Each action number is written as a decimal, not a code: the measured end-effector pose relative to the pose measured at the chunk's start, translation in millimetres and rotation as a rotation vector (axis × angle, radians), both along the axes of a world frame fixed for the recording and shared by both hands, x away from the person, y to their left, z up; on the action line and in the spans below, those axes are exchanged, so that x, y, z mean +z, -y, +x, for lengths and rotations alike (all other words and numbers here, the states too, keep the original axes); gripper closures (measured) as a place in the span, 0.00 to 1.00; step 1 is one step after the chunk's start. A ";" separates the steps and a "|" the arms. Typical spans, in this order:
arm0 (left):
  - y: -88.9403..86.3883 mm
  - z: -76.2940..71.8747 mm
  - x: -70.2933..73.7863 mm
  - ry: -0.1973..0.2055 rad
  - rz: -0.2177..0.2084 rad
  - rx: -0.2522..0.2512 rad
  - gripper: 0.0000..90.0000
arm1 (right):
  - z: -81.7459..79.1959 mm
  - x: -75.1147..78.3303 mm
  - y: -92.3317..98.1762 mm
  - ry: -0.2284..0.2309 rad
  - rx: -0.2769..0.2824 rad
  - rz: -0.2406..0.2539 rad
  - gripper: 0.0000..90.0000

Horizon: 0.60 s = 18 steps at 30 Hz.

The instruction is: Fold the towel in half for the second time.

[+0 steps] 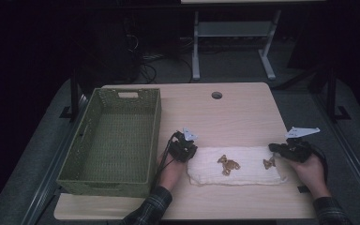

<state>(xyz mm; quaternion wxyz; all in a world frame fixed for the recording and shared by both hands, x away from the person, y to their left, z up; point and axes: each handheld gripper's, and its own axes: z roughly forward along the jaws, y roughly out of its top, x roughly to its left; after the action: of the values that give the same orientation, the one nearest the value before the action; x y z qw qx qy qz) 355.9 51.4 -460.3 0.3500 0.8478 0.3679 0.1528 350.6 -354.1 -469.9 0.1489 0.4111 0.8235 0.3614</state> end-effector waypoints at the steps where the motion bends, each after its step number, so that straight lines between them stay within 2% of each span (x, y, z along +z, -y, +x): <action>1: -0.7 0.7 4.5 0.022 -0.024 0.007 0.95 | 0.3 3.0 3.8 0.015 -0.005 0.005 0.97; 3: -0.8 1.5 7.1 0.030 -0.031 0.010 0.95 | 1.4 4.6 5.3 0.025 -0.008 0.005 0.97; 7: -0.3 8.1 17.7 0.090 -0.057 0.028 0.95 | 9.8 14.2 9.4 0.074 -0.035 0.011 0.97; 10: -0.7 10.9 22.4 0.105 -0.075 0.037 0.95 | 15.3 19.7 11.0 0.103 -0.049 0.026 0.97; 12: -0.9 12.5 27.7 0.137 -0.078 0.043 0.95 | 18.3 21.5 11.0 0.113 -0.054 0.033 0.97; 18: -0.9 7.5 26.8 0.150 -0.078 0.026 0.95 | 15.0 21.5 9.9 0.118 -0.043 0.020 0.97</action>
<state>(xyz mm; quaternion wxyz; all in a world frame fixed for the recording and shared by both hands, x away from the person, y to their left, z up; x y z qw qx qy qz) 363.3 52.3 -433.5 0.4073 0.8150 0.3571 0.2060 365.6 -364.0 -448.4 0.2007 0.4082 0.8007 0.3899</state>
